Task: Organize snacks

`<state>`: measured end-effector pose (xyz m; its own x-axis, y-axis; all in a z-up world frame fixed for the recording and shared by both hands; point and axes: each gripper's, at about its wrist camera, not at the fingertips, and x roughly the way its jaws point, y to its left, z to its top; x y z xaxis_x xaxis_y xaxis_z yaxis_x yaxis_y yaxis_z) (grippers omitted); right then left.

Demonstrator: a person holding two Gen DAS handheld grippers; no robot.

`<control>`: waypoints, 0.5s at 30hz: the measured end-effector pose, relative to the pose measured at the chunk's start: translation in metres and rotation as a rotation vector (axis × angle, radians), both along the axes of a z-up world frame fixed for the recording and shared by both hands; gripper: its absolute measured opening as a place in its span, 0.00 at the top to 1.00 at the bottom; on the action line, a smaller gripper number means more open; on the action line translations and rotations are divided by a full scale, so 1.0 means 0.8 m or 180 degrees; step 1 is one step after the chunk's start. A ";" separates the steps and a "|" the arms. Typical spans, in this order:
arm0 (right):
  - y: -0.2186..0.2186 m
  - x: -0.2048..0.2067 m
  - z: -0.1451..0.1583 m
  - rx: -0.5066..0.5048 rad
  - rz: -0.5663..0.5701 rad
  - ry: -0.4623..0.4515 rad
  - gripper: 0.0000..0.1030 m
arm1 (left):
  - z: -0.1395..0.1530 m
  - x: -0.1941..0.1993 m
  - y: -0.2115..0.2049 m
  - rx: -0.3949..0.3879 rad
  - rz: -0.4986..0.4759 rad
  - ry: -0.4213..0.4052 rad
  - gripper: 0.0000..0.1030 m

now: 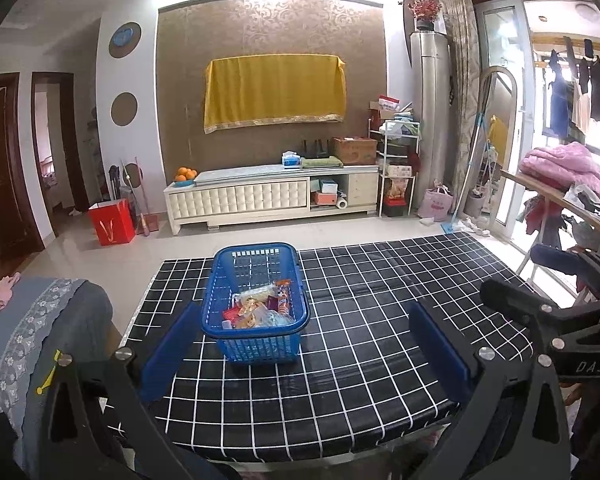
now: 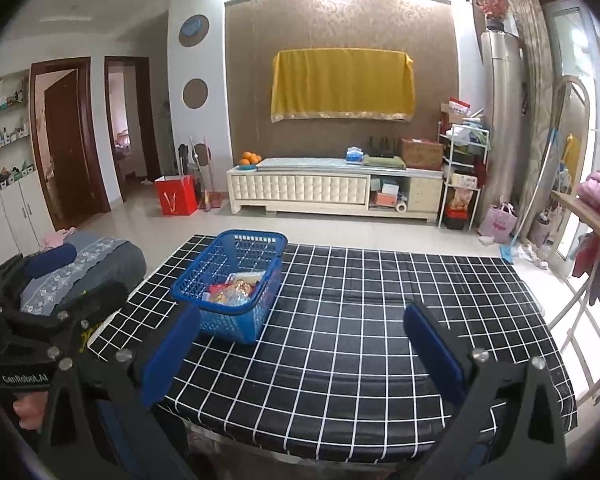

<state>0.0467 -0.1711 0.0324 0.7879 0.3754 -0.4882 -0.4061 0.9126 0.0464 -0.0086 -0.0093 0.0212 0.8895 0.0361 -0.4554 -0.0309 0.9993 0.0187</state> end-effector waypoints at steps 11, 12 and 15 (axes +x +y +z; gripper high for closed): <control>0.000 -0.008 -0.003 0.0008 0.0029 0.0025 0.00 | 0.000 -0.007 0.002 -0.0022 -0.0010 0.0017 0.00; 0.001 -0.008 -0.003 0.0003 0.0028 0.0026 0.00 | 0.000 -0.007 0.002 -0.0025 -0.0005 0.0014 0.00; 0.001 -0.010 -0.002 -0.0006 0.0023 0.0030 0.00 | 0.000 -0.008 0.003 -0.0023 -0.0003 0.0016 0.00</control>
<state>0.0390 -0.1705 0.0304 0.7806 0.3800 -0.4963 -0.4121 0.9098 0.0484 -0.0148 -0.0072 0.0212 0.8872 0.0319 -0.4603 -0.0299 0.9995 0.0117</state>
